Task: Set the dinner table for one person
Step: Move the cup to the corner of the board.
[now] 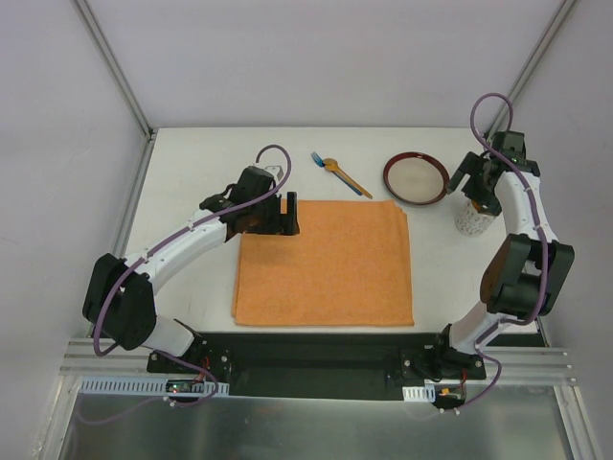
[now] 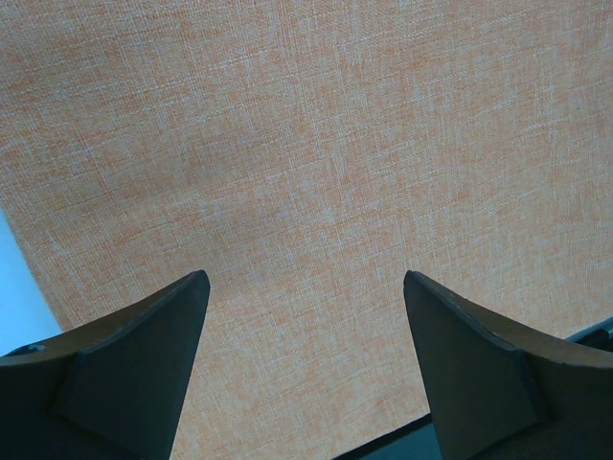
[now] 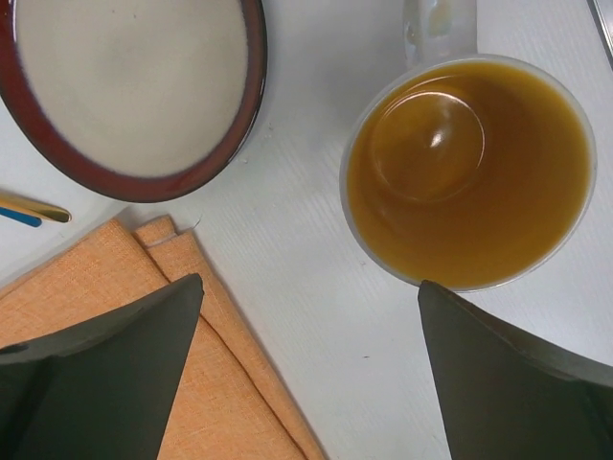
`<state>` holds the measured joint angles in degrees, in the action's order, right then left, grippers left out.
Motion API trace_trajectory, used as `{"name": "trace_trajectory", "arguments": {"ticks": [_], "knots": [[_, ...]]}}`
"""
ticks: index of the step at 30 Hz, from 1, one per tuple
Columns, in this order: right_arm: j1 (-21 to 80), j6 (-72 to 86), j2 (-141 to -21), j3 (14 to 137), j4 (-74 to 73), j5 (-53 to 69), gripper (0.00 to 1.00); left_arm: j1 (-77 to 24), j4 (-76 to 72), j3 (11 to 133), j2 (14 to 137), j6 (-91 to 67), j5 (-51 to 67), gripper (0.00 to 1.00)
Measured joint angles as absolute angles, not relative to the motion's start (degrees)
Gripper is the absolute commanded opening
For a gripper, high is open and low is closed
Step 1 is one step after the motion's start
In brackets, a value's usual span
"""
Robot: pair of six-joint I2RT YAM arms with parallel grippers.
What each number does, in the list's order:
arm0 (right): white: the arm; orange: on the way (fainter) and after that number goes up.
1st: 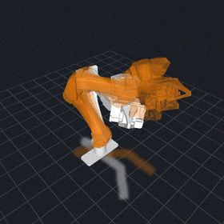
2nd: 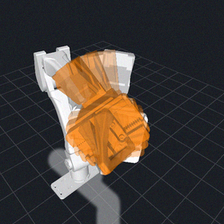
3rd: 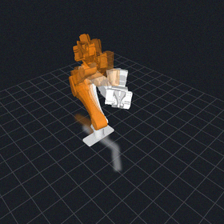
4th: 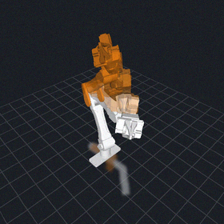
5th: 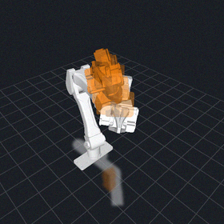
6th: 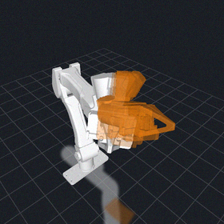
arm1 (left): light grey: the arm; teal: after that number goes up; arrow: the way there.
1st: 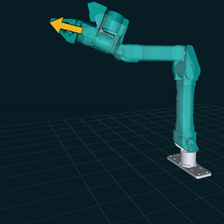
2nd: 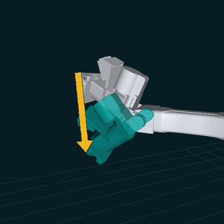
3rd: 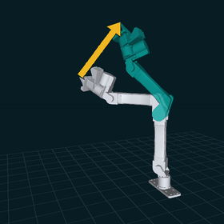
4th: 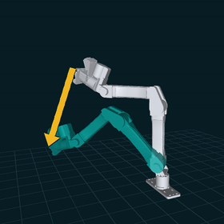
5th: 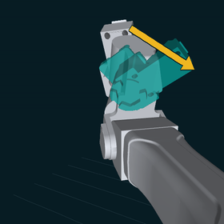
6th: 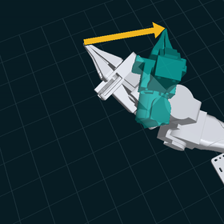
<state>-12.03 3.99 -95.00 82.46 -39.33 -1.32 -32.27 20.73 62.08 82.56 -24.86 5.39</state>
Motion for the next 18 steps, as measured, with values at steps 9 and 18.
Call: {"name": "trace_trajectory", "arguments": {"ticks": [9, 18], "knots": [[-12.03, 2.72, -97.03, 82.89, -36.56, -2.96, 0.99, -32.27, 20.91, 62.08, 82.56, -24.91, 5.45, 0.82], [-12.1, 2.81, -103.72, 82.85, -35.44, -2.35, 0.99, -32.27, 20.95, 61.67, 81.78, -25.17, 5.45, 0.82]]}}
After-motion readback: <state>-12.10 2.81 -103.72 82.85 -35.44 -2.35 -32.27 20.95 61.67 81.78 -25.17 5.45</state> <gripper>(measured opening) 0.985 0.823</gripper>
